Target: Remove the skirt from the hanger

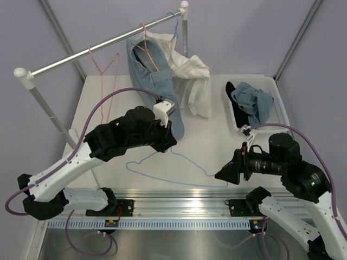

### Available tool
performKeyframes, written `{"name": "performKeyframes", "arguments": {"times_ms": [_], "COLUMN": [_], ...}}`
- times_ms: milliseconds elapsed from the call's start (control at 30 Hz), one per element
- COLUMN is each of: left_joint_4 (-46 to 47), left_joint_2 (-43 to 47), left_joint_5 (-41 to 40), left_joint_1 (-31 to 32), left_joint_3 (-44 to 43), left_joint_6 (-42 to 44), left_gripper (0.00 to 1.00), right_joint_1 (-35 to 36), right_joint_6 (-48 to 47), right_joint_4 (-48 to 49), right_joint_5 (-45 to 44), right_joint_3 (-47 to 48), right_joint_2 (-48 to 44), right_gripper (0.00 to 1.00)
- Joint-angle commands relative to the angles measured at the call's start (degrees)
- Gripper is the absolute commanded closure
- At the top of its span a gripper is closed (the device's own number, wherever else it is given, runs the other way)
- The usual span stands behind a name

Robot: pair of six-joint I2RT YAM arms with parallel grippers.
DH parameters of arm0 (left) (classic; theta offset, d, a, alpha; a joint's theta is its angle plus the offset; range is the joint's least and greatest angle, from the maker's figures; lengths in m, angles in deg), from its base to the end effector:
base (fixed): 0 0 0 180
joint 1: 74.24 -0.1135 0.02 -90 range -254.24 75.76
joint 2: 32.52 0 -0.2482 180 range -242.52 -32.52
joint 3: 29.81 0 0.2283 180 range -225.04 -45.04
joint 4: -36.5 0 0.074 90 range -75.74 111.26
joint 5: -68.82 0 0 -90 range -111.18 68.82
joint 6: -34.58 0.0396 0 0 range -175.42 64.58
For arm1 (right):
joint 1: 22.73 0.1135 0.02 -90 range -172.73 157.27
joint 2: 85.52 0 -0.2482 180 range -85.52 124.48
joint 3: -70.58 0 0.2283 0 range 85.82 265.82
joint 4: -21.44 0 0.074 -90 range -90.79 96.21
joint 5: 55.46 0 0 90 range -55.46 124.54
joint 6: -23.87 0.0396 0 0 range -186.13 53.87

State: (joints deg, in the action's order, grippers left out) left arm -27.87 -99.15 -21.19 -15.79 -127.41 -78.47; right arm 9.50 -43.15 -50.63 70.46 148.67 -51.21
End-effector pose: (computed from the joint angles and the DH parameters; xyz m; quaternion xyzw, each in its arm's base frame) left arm 0.1110 -0.1808 0.3963 0.2677 0.8388 -0.3094 0.3592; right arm 0.0495 0.0587 0.3611 -0.2235 0.8012 0.4606 0.3097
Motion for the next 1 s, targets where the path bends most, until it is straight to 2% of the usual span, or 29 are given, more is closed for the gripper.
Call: {"name": "performKeyframes", "arguments": {"times_ms": [0,233,300,333,367,400,600,633,700,733,867,967], "left_joint_4": [-0.8,-2.2,-2.5,-2.6,-2.6,-2.4,-3.5,-3.8,-4.7,-4.8,-4.1,-2.1], "left_joint_2": [-1.0,-2.3,-2.9,-3.2,-3.5,-3.6,-5.6,-5.7,-5.8,-5.5,-2.5,2.9], "left_joint_5": [-0.9,-1.4,-1.4,-1.5,-1.5,-1.3,-0.4,-0.5,-1.7,-2.4,-5.1,-8.7], "left_joint_1": [-0.3,-0.5,-0.5,-0.6,-0.7,-0.7,-1.2,-1.4,-1.4,-1.4,-1.4,-1.4], "left_joint_3": [-4.7,-8.7,-9.7,-10.0,-10.3,-10.8,-14.0,-14.5,-14.6,-14.1,-12.6,-11.4], "left_joint_6": [1.4,1.8,1.9,1.8,1.8,1.7,2.0,2.0,1.8,1.5,0.1,-1.2], "left_gripper": [1.0,1.0,1.0,1.0,1.0,1.0,0.99,0.85,0.34,0.03,0.01,0.01], "right_joint_1": [0.4,0.4,0.4,0.4,0.4,0.4,0.4,0.4,0.4,0.4,0.4,0.4], "right_joint_6": [-1.9,-3.3,-3.7,-3.7,-3.6,-3.6,-4.7,-4.6,-4.4,-4.3,-4.6,-5.0], "right_joint_4": [-3.5,-4.6,-4.8,-4.9,-4.8,-4.5,-2.9,-2.8,-2.8,-2.8,-3.4,-3.5], "right_joint_5": [1.7,2.5,2.4,2.4,2.5,2.8,6.5,6.4,7.1,7.3,6.4,6.0], "right_joint_3": [-1.3,-4.0,-4.1,-4.0,-4.0,-4.0,-3.9,-3.5,-2.5,-2.1,-1.0,0.2], "right_joint_2": [0.1,-1.0,-1.1,-1.2,-1.2,-1.2,-2.7,-3.4,-3.5,-3.6,-2.6,-1.3], "right_gripper": [0.27,0.33,0.47,0.59,0.88,1.0,1.0,1.0,1.0,1.0,1.0,1.0]}}
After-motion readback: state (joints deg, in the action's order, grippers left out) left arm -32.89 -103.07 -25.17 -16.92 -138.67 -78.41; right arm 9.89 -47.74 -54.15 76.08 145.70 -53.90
